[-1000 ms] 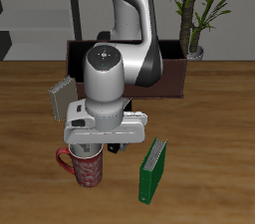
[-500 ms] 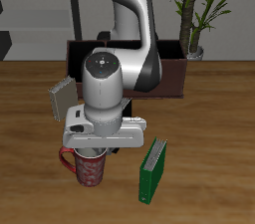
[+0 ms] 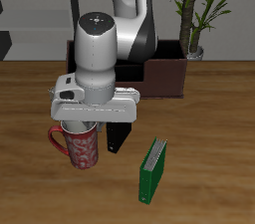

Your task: Place the red mug into the back desk caddy's left compartment

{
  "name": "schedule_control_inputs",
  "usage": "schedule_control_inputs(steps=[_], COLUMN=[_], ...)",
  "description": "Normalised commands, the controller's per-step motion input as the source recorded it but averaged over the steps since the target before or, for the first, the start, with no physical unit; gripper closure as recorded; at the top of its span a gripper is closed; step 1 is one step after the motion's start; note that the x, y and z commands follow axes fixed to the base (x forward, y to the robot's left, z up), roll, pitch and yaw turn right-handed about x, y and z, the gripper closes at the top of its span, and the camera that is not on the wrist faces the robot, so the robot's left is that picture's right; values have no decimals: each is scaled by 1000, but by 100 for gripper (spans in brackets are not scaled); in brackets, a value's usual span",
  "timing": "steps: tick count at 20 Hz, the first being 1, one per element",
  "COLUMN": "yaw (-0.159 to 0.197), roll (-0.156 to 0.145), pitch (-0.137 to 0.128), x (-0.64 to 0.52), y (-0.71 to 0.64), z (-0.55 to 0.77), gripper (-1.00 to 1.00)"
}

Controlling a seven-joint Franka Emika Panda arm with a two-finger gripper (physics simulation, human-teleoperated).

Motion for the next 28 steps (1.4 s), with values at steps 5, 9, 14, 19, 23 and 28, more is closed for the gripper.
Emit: schedule_control_inputs(steps=[5, 9, 14, 19, 23, 28], yaw=[-25, -30, -45, 5, -17, 6], roll=[-56, -51, -44, -23, 17, -7], pitch=[-75, -52, -62, -3, -39, -39], x=[-339, -483, -670, -529, -669, -484], y=[-267, -159, -64, -16, 78, -2], z=[653, 547, 421, 226, 294, 143], gripper=[100, 100, 100, 100, 100, 100])
